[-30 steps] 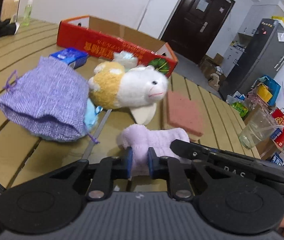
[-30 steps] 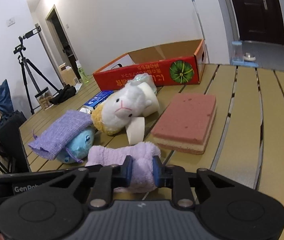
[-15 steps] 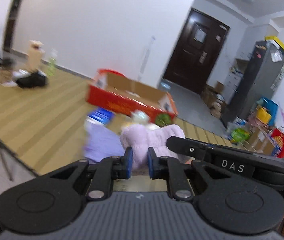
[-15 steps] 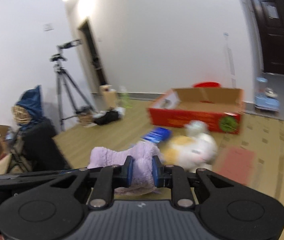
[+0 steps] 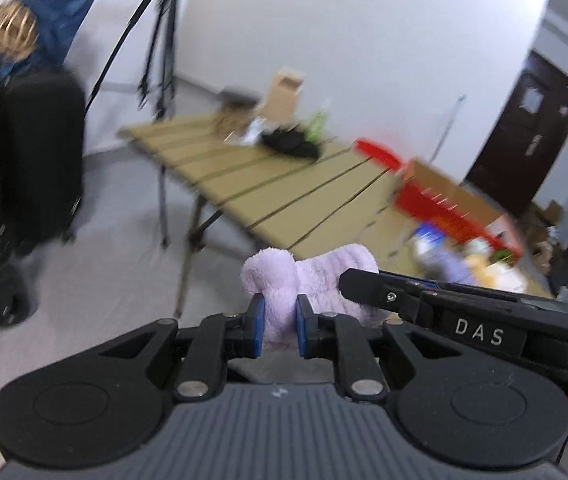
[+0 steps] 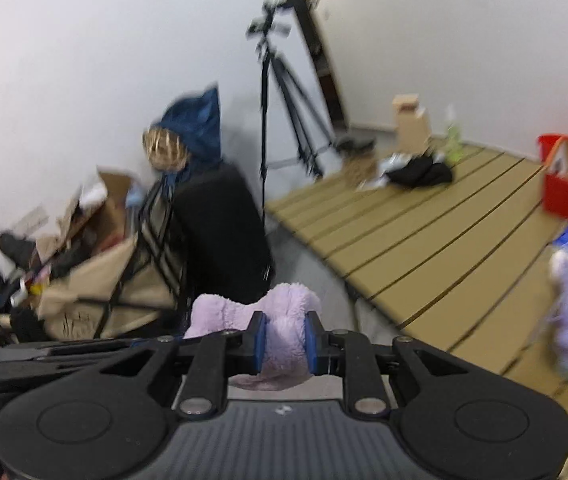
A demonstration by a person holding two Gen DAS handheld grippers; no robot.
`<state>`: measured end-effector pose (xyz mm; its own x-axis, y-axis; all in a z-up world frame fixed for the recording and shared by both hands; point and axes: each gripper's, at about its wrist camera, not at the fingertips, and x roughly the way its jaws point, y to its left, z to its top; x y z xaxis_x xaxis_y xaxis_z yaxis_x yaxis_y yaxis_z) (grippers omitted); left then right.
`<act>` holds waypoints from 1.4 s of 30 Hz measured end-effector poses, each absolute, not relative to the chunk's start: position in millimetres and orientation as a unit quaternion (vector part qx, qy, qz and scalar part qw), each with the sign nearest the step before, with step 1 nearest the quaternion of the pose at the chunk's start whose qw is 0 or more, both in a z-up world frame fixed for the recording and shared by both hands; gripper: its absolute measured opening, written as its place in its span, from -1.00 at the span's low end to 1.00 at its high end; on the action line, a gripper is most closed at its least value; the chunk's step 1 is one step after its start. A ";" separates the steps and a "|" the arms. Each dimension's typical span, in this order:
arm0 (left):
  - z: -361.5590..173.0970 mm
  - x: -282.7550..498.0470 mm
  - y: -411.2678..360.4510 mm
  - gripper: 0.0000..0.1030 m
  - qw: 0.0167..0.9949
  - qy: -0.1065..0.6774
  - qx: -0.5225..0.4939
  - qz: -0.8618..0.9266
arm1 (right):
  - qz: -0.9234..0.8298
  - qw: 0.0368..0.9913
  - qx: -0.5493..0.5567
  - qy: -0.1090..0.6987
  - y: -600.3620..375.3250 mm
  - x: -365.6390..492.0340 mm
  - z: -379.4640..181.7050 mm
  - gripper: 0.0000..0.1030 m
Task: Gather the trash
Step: 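Carry the lilac towel to the trash bin and release it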
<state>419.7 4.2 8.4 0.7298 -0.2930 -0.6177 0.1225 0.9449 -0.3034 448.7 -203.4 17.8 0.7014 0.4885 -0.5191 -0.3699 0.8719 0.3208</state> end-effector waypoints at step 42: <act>-189.6 495.7 38.2 0.21 0.809 0.572 -0.123 0.057 | 0.183 0.813 0.061 0.549 -156.6 534.3 -230.1 -0.25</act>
